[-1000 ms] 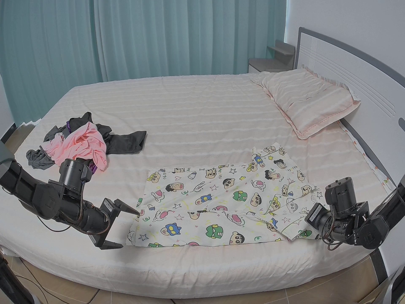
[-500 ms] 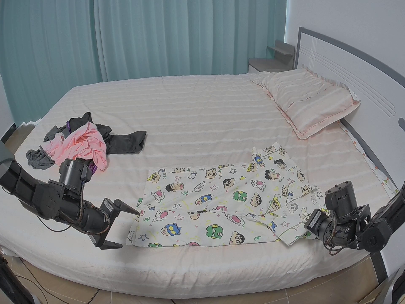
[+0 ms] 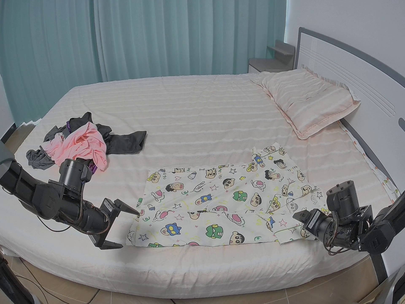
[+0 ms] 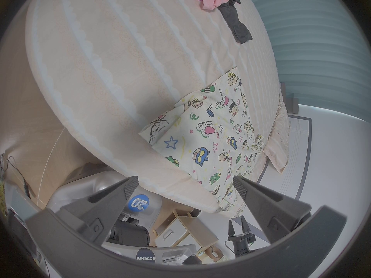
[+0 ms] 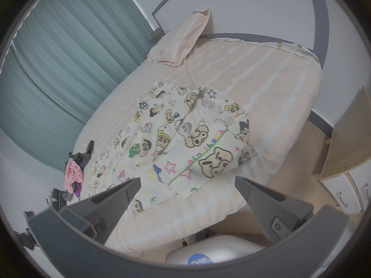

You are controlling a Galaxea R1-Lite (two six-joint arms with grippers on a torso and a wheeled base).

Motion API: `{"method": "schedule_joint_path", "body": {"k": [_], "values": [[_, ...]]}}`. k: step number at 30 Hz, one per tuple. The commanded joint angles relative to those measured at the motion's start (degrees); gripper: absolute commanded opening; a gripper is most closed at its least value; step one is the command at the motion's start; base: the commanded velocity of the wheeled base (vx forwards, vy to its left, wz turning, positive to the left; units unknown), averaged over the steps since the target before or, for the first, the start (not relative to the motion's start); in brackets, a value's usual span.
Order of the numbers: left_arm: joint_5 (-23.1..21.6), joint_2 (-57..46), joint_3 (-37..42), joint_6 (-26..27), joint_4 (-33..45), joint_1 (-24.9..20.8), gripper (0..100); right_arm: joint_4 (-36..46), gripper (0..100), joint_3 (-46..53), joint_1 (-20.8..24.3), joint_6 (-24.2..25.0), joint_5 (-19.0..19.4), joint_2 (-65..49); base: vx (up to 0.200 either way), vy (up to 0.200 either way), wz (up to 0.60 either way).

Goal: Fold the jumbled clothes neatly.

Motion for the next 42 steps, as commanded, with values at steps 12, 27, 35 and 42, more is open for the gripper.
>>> {"method": "schedule_joint_path", "body": {"k": [12, 27, 35, 42], "values": [[-0.17, -0.55, 0.01, -0.10, 0.06, -3.40, 100, 0.37, 100, -15.52, 3.24, 0.23, 12.84, 11.56, 0.000, 0.000, 0.00], [-0.17, -0.28, 1.06, 0.34, -1.26, -3.66, 100, 0.81, 100, -26.86, 5.79, -0.04, 13.28, 25.01, 0.000, 0.000, 0.00], [-0.17, -0.28, 0.97, 0.34, -1.26, -3.66, 100, 1.34, 100, -31.34, 3.77, -0.83, 12.49, 28.97, 0.000, 0.000, 0.00], [-0.08, -0.28, 0.88, 0.34, -1.26, -3.66, 100, 1.51, 100, -33.19, 0.69, -3.38, 12.40, 28.79, 0.000, 0.000, 0.00]]}}
